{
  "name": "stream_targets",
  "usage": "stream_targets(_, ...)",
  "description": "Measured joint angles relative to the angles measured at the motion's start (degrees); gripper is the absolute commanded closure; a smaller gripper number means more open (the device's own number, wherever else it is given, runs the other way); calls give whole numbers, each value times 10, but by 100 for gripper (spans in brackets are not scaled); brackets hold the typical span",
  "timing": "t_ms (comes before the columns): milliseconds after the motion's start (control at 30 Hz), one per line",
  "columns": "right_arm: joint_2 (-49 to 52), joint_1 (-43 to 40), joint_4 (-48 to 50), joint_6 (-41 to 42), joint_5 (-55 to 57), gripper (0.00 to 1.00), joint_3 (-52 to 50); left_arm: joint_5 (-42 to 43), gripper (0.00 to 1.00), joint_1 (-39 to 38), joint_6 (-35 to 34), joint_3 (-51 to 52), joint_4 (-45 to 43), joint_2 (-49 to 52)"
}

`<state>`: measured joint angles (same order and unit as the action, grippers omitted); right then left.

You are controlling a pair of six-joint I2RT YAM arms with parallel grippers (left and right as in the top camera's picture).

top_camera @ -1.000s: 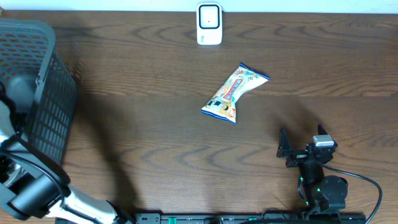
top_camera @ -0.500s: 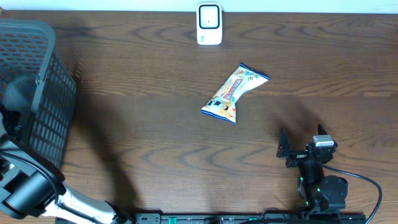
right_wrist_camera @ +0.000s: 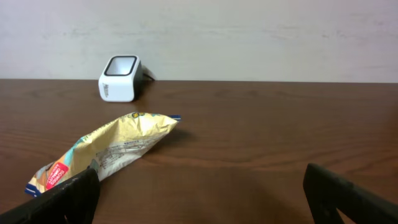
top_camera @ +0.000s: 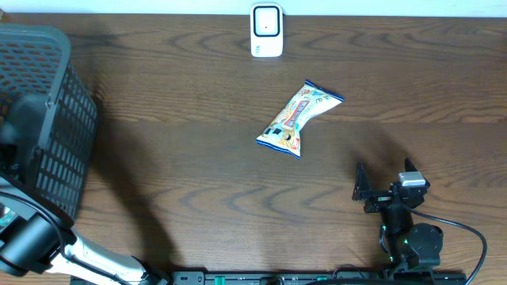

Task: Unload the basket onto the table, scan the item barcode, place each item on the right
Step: 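Return the left gripper into the basket and grasp a small green pack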

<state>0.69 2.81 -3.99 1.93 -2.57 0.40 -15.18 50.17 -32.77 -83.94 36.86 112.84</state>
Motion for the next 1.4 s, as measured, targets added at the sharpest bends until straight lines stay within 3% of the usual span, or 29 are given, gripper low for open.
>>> stream_targets(67,0,0,0,0,0,1,0,29,2,0,17,0,-15,0)
stream_targets(167,0,0,0,0,0,1,0,64,18,0,36,0,-16,0)
stream_targets(267,0,0,0,0,0,1,0,81,24,0,46,0,-10,0)
stream_targets(400,0,0,0,0,0,1,0,93,52,0,52,0,1,0)
stream_targets(500,0,0,0,0,0,1,0,99,56,0,59,0,4,-1)
stream_targets(567,0,0,0,0,0,1,0,101,69,0,59,0,7,-4)
stream_targets(767,0,0,0,0,0,1,0,107,71,0,58,0,10,-33)
stream_targets(800,0,0,0,0,0,1,0,109,71,0,58,0,12,-40)
stream_targets(833,0,0,0,0,0,1,0,110,60,0,58,0,14,-43)
stream_targets(900,0,0,0,0,0,1,0,114,24,0,56,0,23,-49)
stream_targets(933,0,0,0,0,0,1,0,115,11,0,58,0,25,-49)
stream_targets(967,0,0,0,0,0,1,0,117,4,0,61,0,26,-49)
stream_targets(1400,0,0,0,0,0,1,0,118,0,0,58,0,44,-35)
